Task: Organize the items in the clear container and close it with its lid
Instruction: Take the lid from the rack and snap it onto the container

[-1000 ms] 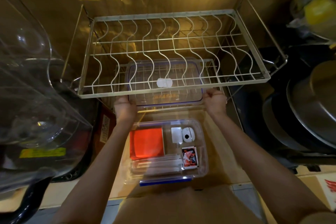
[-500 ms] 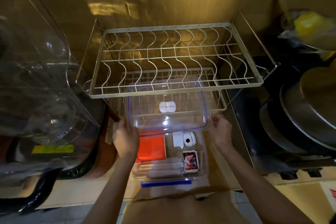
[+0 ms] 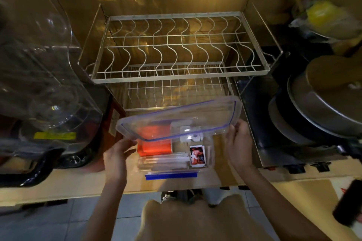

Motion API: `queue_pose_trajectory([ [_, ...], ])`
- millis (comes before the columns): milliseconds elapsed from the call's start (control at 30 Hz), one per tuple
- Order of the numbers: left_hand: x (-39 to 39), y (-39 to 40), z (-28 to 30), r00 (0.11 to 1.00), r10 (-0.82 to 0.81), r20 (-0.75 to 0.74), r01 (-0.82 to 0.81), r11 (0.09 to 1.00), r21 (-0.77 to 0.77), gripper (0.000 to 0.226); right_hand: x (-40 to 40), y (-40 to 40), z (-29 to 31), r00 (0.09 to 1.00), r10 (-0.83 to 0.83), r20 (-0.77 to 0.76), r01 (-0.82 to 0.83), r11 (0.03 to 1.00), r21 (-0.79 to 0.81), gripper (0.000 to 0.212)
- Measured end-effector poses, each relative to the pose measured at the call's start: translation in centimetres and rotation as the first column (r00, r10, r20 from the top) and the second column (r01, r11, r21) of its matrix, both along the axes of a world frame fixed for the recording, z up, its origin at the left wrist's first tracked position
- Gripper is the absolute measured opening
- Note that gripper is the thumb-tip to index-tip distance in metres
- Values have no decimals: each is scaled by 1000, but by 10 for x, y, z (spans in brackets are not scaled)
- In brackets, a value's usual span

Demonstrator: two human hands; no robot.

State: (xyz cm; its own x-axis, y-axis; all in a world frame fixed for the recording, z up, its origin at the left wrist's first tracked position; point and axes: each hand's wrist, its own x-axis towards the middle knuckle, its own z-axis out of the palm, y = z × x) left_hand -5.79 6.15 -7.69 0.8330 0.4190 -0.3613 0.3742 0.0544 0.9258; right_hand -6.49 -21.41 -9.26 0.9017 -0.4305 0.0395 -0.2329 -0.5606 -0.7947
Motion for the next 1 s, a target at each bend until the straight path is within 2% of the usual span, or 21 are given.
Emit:
queue_pose_trajectory([
  [33, -1, 2, 6, 999, 22, -34, -29, 974, -225, 32, 0, -2, 2, 1000, 4, 26, -4, 1000, -7, 19],
  [67, -2, 5, 11, 997, 7, -83, -38, 922, -386, 34, 1, -3, 5, 999, 8, 46, -7, 1000, -16, 19],
  [133, -2, 10, 20, 973, -133, -190, 12, 848, -530, 36, 3, -2, 12, 997, 14, 77, -11, 999, -36, 18],
  [233, -5, 15, 29, 881, -378, -284, 129, 769, -626, 37, 8, -3, 21, 987, 58, 152, -39, 991, -130, 14],
  [300, -7, 15, 30, 851, -448, -275, 192, 751, -632, 31, 10, -5, 25, 979, 93, 180, -72, 990, -124, 16],
  [333, -7, 15, 27, 863, -439, -250, 200, 751, -630, 33, 11, -5, 27, 977, 99, 186, -87, 993, -75, 19],
  [433, -6, 16, 11, 938, -325, -123, 174, 745, -644, 77, 10, -1, 33, 964, 69, 258, -111, 982, 150, 25],
  [467, -6, 17, 6, 948, -302, -105, 171, 757, -631, 73, 10, 0, 34, 965, 30, 259, -88, 972, 217, 24],
  [500, -6, 18, -1, 955, -284, -87, 170, 763, -623, 56, 11, 0, 34, 974, -29, 226, -36, 960, 278, 22],
  [533, -6, 17, -4, 965, -247, -83, 146, 777, -612, 37, 12, -1, 32, 983, -85, 166, 20, 932, 361, 22],
  [567, -7, 15, -7, 972, -222, -74, 138, 798, -586, 33, 14, -3, 29, 989, -130, 74, 77, 866, 495, 21],
  [633, -7, 14, -9, 978, -209, -23, 164, 826, -540, 43, 18, -5, 22, 981, -124, -152, 195, 575, 795, 23],
  [667, -8, 12, -6, 978, -211, 11, 186, 838, -513, 47, 17, -5, 18, 970, -84, -226, 239, 466, 852, 29],
  [700, -9, 11, -5, 975, -219, 38, 209, 845, -491, 53, 16, -4, 15, 965, -24, -261, 243, 456, 856, 34],
  [800, -13, 10, -7, 968, -250, 36, 243, 883, -400, 71, 8, 11, 9, 972, 84, -218, 91, 724, 684, 28],
  [833, -15, 9, -10, 969, -245, 25, 238, 910, -340, 70, 3, 17, 7, 980, 80, -181, 52, 778, 626, 28],
  [900, -18, 6, -19, 977, -215, -11, 213, 972, -98, 62, -5, 30, 2, 992, 56, -114, 14, 846, 532, 31],
  [1000, -23, -1, -27, 983, -176, -48, 182, 956, 231, 57, -12, 45, -11, 995, 48, -92, -7, 915, 404, 30],
])
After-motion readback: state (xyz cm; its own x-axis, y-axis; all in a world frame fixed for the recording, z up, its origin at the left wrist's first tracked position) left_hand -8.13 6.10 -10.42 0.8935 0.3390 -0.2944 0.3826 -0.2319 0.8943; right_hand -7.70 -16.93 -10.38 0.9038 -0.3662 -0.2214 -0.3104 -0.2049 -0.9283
